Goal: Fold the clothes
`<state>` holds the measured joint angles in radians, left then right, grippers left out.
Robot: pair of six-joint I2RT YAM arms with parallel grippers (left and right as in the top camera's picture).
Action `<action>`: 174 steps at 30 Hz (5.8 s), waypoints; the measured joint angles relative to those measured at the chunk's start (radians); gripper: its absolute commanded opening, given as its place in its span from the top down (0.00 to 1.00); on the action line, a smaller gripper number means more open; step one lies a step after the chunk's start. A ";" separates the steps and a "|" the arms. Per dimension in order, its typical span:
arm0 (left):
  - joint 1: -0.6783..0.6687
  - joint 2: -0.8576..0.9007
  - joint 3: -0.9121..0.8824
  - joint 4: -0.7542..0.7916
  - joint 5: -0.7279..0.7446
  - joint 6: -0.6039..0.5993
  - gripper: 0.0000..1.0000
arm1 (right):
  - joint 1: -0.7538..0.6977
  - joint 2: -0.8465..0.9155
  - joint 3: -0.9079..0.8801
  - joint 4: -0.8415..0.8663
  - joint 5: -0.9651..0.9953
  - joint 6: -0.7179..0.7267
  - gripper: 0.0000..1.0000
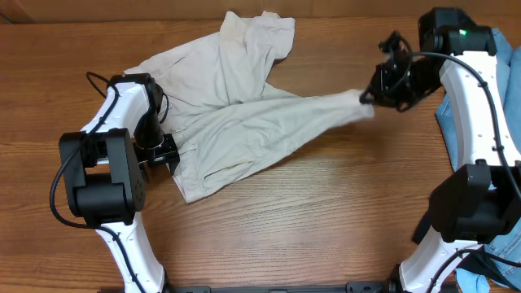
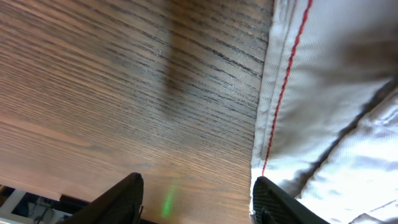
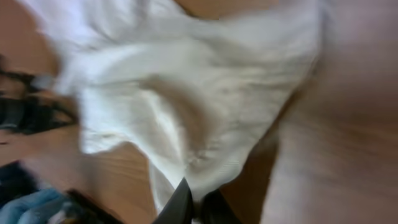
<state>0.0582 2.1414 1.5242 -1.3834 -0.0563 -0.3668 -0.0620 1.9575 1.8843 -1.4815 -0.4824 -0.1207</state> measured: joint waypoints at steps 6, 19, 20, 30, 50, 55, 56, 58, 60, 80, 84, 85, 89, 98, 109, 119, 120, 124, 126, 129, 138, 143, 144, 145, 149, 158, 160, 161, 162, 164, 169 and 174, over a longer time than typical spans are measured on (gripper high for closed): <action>0.000 0.000 0.000 -0.011 0.000 0.000 0.39 | 0.000 0.000 -0.165 -0.020 0.226 -0.004 0.91; 0.000 0.000 -0.001 -0.092 0.000 0.011 0.39 | -0.029 0.001 -0.343 -0.043 0.529 0.115 0.85; 0.000 0.000 -0.002 -0.102 0.003 0.013 0.39 | -0.029 0.001 -0.346 -0.046 0.537 0.121 0.84; 0.001 -0.071 -0.007 -0.018 0.262 0.143 0.26 | -0.030 0.001 -0.353 -0.021 0.553 0.159 0.83; -0.039 -0.096 -0.249 0.123 0.590 0.175 0.47 | -0.030 0.001 -0.353 -0.006 0.558 0.169 0.83; -0.040 -0.096 -0.250 0.113 0.619 0.191 0.83 | -0.030 0.001 -0.354 -0.005 0.559 0.169 0.83; -0.040 -0.096 -0.250 0.113 0.618 0.193 0.84 | -0.030 0.001 -0.354 -0.005 0.560 0.169 0.83; -0.041 -0.096 -0.250 0.114 0.609 0.194 0.86 | -0.030 0.001 -0.354 -0.004 0.560 0.169 0.83; -0.044 -0.096 -0.250 0.114 0.585 0.187 0.93 | -0.030 0.001 -0.354 -0.004 0.560 0.169 0.83; 0.058 -0.460 -0.261 0.022 0.385 0.148 0.96 | -0.029 0.001 -0.354 -0.017 0.538 0.169 0.83; 0.073 -0.514 -0.305 -0.031 0.362 0.148 0.96 | -0.030 0.001 -0.354 -0.027 0.542 0.170 0.82; 0.073 -0.517 -0.328 -0.035 0.362 0.148 0.96 | -0.030 0.001 -0.354 -0.031 0.542 0.170 0.82; 0.073 -0.516 -0.443 -0.020 0.357 0.148 0.96 | -0.030 0.001 -0.355 -0.039 0.542 0.169 0.82; 0.073 -0.516 -0.544 0.021 0.345 0.097 0.87 | -0.030 0.001 -0.355 -0.024 0.534 0.169 0.82; 0.073 -0.516 -0.441 0.258 0.309 0.003 0.71 | -0.027 0.001 -0.355 0.139 0.298 0.061 0.80; -0.005 -0.516 -0.352 0.319 0.384 -0.032 0.39 | 0.028 0.001 -0.355 0.189 0.211 0.012 0.73; -0.016 -0.516 -0.357 0.317 0.372 -0.045 0.34 | 0.029 0.001 -0.355 0.188 0.209 0.011 0.74; -0.027 -0.516 -0.391 0.365 0.315 -0.106 0.37 | 0.028 0.001 -0.355 0.187 0.208 0.011 0.73; -0.007 -0.516 -0.396 0.437 0.302 -0.110 0.38 | 0.028 0.001 -0.355 0.186 0.207 0.010 0.73; 0.031 -0.516 -0.396 0.548 0.298 -0.104 0.30 | 0.028 0.001 -0.355 0.186 0.204 0.006 0.73; 0.122 -0.426 -0.396 0.677 0.271 -0.098 0.29 | 0.028 0.001 -0.355 0.174 0.201 0.000 0.73; 0.128 -0.323 -0.397 0.740 0.256 -0.098 0.29 | 0.028 0.001 -0.355 0.161 0.201 -0.004 0.73; 0.128 -0.310 -0.397 0.747 0.249 -0.098 0.29 | 0.028 0.001 -0.355 0.157 0.201 -0.004 0.73; 0.131 -0.299 -0.397 0.756 0.244 -0.098 0.28 | 0.028 0.001 -0.355 0.154 0.201 -0.004 0.73; 0.141 -0.275 -0.397 0.775 0.230 -0.098 0.28 | 0.028 0.001 -0.355 0.144 0.202 -0.004 0.73; 0.146 -0.243 -0.390 0.869 0.239 -0.097 0.66 | 0.028 0.001 -0.355 0.135 0.202 -0.005 0.73; 0.146 -0.228 -0.382 0.886 0.255 -0.094 0.81 | 0.028 0.001 -0.355 0.131 0.202 -0.005 0.73; 0.147 -0.222 -0.379 0.894 0.263 -0.095 0.89 | 0.028 0.001 -0.355 0.128 0.202 -0.005 0.73; 0.147 -0.217 -0.378 0.901 0.270 -0.094 0.96 | 0.028 0.001 -0.355 0.126 0.202 -0.004 0.73; 0.149 -0.215 -0.378 0.909 0.282 -0.087 0.96 | 0.028 0.001 -0.355 0.119 0.202 -0.005 0.73; 0.167 -0.204 -0.365 0.924 0.310 -0.078 0.96 | 0.028 0.001 -0.355 0.117 0.202 -0.005 0.74; 0.193 -0.159 -0.260 0.882 0.306 -0.052 0.96 | 0.028 0.001 -0.355 0.126 0.201 -0.004 0.74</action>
<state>0.2512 1.9823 1.2644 -0.5011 0.2497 -0.4191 -0.0338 1.9583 1.5291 -1.3556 -0.2810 -0.1249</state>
